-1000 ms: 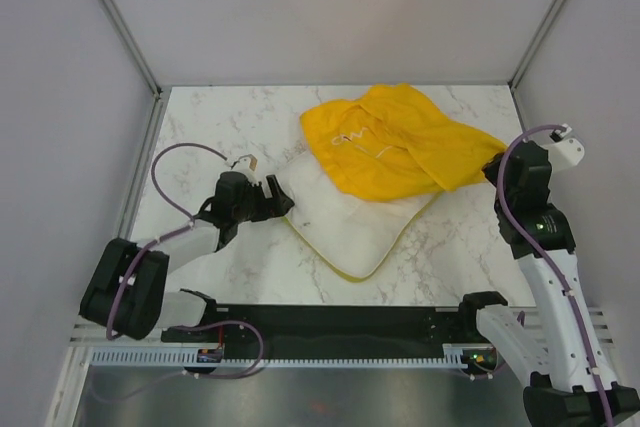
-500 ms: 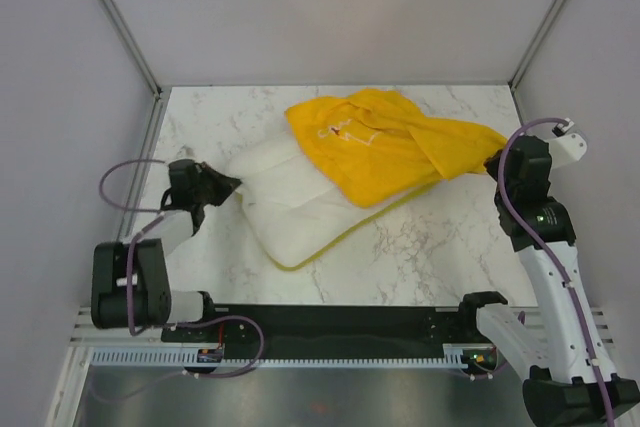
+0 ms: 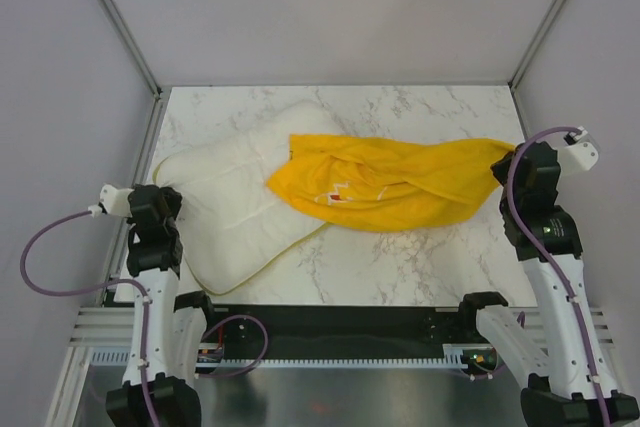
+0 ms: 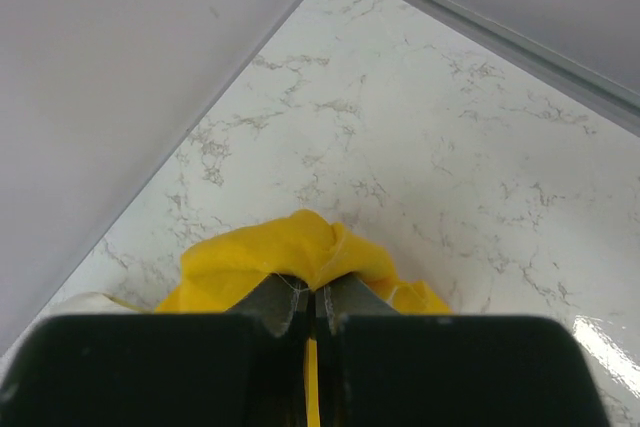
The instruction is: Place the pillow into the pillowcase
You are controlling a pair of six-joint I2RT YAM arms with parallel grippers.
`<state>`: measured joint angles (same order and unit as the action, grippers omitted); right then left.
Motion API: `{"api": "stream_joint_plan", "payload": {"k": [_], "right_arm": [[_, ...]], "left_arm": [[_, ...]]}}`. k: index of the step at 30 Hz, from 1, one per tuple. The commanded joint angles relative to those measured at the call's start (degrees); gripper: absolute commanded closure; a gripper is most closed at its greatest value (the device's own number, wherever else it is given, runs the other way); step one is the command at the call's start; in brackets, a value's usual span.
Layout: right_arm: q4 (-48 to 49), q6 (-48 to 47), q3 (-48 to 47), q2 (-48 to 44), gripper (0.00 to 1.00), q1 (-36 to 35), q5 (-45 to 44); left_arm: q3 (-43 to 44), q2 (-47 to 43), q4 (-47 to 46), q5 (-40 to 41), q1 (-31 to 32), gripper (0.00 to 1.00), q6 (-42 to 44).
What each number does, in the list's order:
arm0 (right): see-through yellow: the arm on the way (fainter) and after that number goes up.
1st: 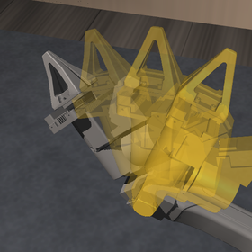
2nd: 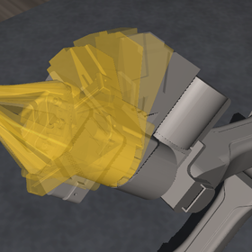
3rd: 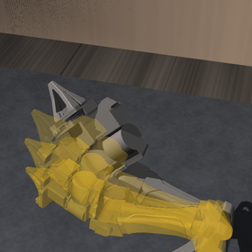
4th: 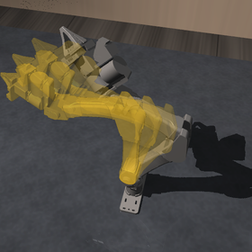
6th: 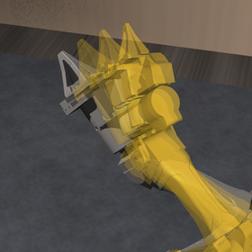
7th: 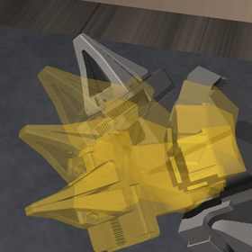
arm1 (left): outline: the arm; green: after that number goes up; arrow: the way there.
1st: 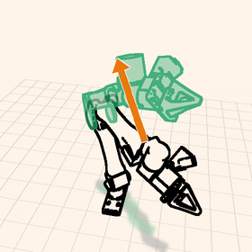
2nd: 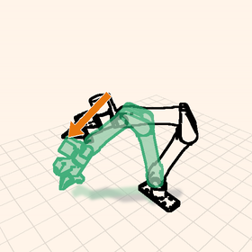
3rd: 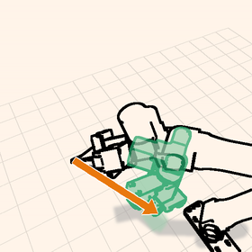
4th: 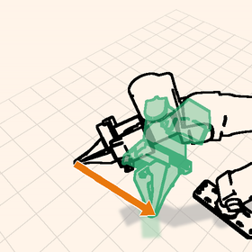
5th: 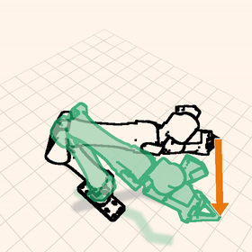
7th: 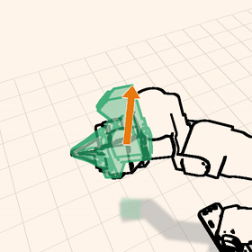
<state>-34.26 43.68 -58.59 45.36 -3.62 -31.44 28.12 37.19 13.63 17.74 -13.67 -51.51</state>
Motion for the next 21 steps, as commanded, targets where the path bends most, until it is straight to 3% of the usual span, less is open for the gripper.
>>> {"api": "stream_joint_plan", "payload": {"k": [1, 2, 3, 4, 6, 8, 10, 13, 14, 15, 17, 21], "right_arm": [[1.7, -0.9, 1.1, -0.1, 0.99, 0.2, 1.4], [1.7, -1.3, 1.2, 0.7, 0.85, 0.3, 1.5], [1.7, -1.8, 1.1, 1.2, 0.25, 0.2, 1.4], [1.6, -2.4, 0.8, 1.8, 0.02, 0.3, 1.6], [1.7, -5.3, -1.0, 4.2, 0.02, 0.2, 3.4], [4.5, -8.7, -2.3, 6.7, 0.02, 0.2, 11.1], [8.5, -12.4, -3.0, 10.0, 0.02, 0.3, 22.2], [10.8, -14.3, -5.6, 18.2, 0.02, -0.9, 30.2], [10.9, -15.0, -7.7, 20.7, 0.02, -3.3, 32.8], [10.8, -15.8, -8.9, 23.2, 0.02, -5.0, 32.8], [11.1, -18.3, -11.7, 29.8, 0.03, -10.3, 32.1], [13.9, -21.0, -13.7, 37.4, 0.04, -16.6, 33.7]], "left_arm": [[10.4, 1.7, 0.2, 6.9, -0.2, 0.51, 1.3], [11.9, 2.4, 0.3, 6.1, -0.4, 0.34, 2.2], [14.7, 4.1, 0.6, 5.4, -0.3, 0.03, 3.6], [16.0, 5.3, 0.6, 3.2, -0.3, 0.0, 4.2], [19.9, 8.1, 1.6, 0.2, -0.3, 0.0, 6.7], [22.8, 12.7, 1.5, -8.1, -0.1, 0.0, 8.2], [23.8, 17.4, 1.5, -8.2, 1.4, 0.0, 8.2], [23.6, 21.2, 1.5, -8.2, 11.5, 0.0, 8.2], [23.3, 24.2, 1.5, -8.2, 18.9, 0.0, 8.2], [23.2, 26.1, 1.5, -8.2, 21.6, 0.0, 8.2], [23.4, 32.1, 1.5, -8.2, 26.7, 0.0, 8.2], [25.1, 39.8, 1.5, -8.2, 30.5, 0.0, 8.2]]}}
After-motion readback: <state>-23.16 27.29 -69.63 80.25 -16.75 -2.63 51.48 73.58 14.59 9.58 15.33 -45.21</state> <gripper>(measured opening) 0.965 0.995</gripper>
